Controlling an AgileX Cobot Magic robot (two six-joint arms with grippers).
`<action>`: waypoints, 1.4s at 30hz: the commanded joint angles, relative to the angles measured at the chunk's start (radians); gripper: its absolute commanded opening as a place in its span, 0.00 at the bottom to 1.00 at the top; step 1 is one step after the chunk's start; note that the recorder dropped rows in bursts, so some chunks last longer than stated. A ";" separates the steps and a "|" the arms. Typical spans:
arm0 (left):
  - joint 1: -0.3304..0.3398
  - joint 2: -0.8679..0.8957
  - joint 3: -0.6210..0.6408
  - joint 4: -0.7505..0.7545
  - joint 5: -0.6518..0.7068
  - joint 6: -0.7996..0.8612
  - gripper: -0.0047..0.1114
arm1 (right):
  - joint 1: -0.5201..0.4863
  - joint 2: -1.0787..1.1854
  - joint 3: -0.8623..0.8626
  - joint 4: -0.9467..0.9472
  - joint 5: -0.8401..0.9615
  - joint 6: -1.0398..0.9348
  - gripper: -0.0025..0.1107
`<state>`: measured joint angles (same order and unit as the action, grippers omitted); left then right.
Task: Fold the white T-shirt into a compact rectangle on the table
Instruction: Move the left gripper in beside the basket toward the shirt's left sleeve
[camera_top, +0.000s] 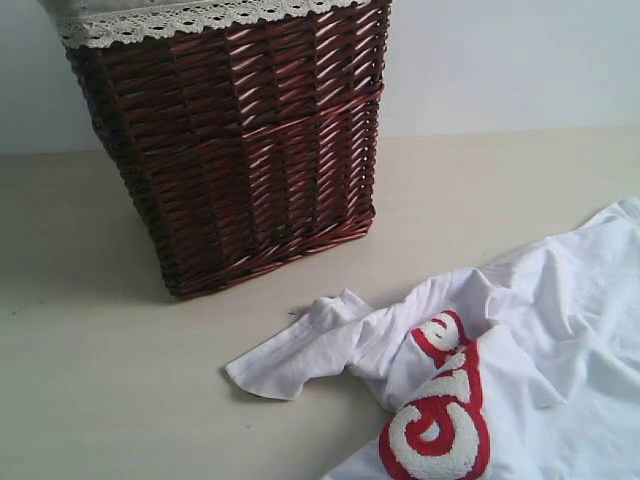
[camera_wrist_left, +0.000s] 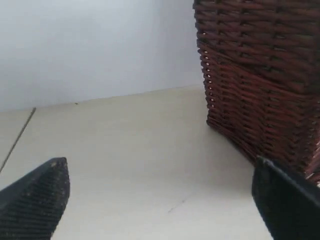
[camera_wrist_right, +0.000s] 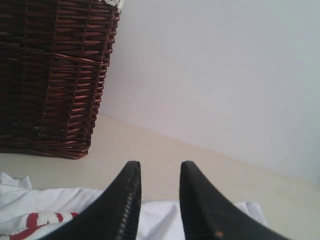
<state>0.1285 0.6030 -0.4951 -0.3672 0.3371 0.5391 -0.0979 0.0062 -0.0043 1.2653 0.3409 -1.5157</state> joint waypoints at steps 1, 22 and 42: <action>0.003 0.278 -0.230 0.012 0.228 0.077 0.85 | 0.000 -0.003 0.004 0.000 0.007 0.001 0.28; 0.000 0.694 -0.331 -0.715 0.415 0.035 0.85 | 0.000 -0.003 0.004 0.000 0.005 0.001 0.28; -0.199 0.793 -0.331 -0.811 0.789 0.818 0.85 | 0.000 -0.003 0.004 0.000 0.005 0.001 0.28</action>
<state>-0.0636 1.4335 -0.8211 -1.1769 1.1900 1.3372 -0.0979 0.0062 -0.0043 1.2653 0.3426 -1.5157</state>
